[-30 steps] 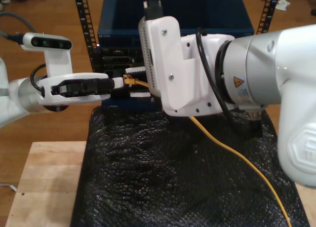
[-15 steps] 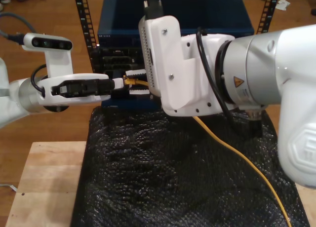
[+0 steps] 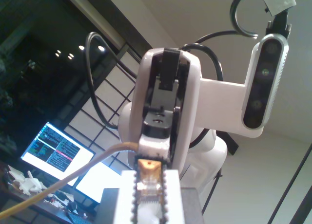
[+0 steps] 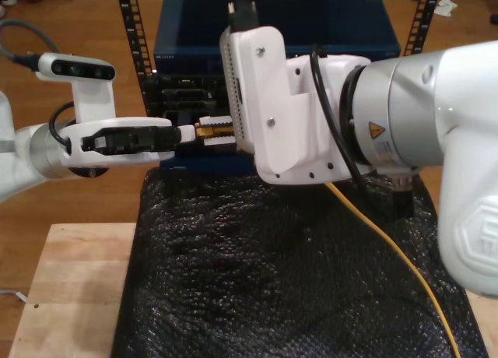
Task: Grab the cable and plug it in
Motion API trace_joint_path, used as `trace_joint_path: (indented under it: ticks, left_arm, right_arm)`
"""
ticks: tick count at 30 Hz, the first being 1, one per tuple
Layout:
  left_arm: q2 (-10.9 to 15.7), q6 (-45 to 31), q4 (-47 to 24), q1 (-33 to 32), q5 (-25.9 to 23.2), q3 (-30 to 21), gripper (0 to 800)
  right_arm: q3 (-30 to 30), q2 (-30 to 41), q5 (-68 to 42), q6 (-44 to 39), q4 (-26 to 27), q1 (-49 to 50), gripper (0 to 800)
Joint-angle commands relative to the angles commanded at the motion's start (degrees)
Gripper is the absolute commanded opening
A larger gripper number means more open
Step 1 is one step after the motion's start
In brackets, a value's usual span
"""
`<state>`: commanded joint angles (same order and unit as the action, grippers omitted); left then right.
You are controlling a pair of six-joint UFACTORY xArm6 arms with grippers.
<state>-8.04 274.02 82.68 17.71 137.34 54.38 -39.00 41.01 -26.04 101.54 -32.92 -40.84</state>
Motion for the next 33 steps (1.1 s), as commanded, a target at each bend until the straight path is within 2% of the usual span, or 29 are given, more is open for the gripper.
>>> trace_joint_path:
  ticks: [2,6,12,14,16,18,22,25,28,33]
  left_arm:
    - [0.0,0.44,0.0,0.0,0.0,0.0,43]
    - [-0.44,1.41,0.0,0.0,0.09,0.0,192]
    - [-0.7,1.49,0.18,0.0,0.35,0.0,478]
    - [-0.88,1.67,0.09,0.0,0.44,0.0,494]
    - [-0.97,2.11,0.18,0.0,0.53,0.0,553]
    - [-0.97,2.11,0.09,0.0,0.53,0.0,646]
    - [-0.97,2.2,0.09,0.0,0.53,0.0,672]
    - [-0.97,2.2,0.09,-0.09,0.53,0.0,753]
    - [-0.97,2.11,0.09,-0.09,0.53,-0.09,791]
    - [-0.88,1.85,0.09,0.0,0.35,0.0,797]
  right_arm:
    - [0.0,0.0,0.0,0.0,-0.09,0.0,34]
    - [0.0,0.0,0.0,-0.18,-0.18,0.0,7]
    - [-0.09,-0.09,0.0,-0.26,-0.26,0.0,2]
    - [-0.09,-0.09,0.0,-0.26,-0.26,0.0,2]
    - [-0.09,-0.09,0.0,-0.26,-0.26,0.0,2]
    - [-0.09,-0.09,0.0,-0.26,-0.26,0.0,2]
    - [-0.09,-0.09,0.0,-0.35,-0.26,0.0,2]
    - [-0.18,-0.09,0.0,-0.35,-0.26,0.0,2]
    - [-0.18,-0.09,0.0,-0.35,-0.26,0.0,2]
    - [-0.26,-0.26,0.0,-0.35,-0.26,0.0,2]
